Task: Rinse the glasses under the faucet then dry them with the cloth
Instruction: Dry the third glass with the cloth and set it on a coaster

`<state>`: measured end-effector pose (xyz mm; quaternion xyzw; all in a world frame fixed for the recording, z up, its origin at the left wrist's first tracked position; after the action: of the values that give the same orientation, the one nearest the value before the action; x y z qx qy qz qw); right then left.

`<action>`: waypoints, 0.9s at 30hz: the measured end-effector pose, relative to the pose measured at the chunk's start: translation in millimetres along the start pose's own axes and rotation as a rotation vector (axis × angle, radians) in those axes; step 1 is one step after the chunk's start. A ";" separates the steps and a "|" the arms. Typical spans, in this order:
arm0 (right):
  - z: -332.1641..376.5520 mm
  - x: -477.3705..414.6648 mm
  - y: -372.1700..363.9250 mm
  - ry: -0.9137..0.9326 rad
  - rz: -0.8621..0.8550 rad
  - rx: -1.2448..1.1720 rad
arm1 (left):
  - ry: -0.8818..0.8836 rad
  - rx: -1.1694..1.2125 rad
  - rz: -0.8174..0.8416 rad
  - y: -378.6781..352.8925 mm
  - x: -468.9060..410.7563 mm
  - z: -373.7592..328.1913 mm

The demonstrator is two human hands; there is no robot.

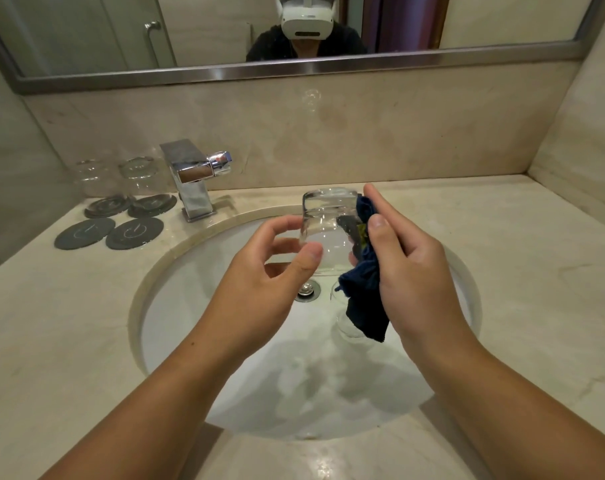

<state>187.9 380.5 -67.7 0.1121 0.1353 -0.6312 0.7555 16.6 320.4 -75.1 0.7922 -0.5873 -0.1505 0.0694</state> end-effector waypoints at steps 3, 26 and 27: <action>7.9 7.1 -4.7 0.035 0.040 0.032 | -0.008 0.025 -0.018 -2.3 2.7 -5.4; 16.6 10.0 -9.0 0.070 0.081 0.051 | 0.040 0.096 -0.022 -3.5 1.5 0.3; 15.4 8.7 -7.9 0.066 0.077 0.048 | 0.036 0.098 -0.020 -2.5 1.8 -0.1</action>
<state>182.6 365.9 -56.3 0.1560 0.1403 -0.6005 0.7716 19.4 319.4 -76.0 0.8031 -0.5847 -0.1077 0.0396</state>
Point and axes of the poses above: each hand's wrist, its own x-axis away from the middle knuckle, its own y-axis out of the back of the hand, z = x × y, the point moved 9 cm from there along -x, towards the middle knuckle
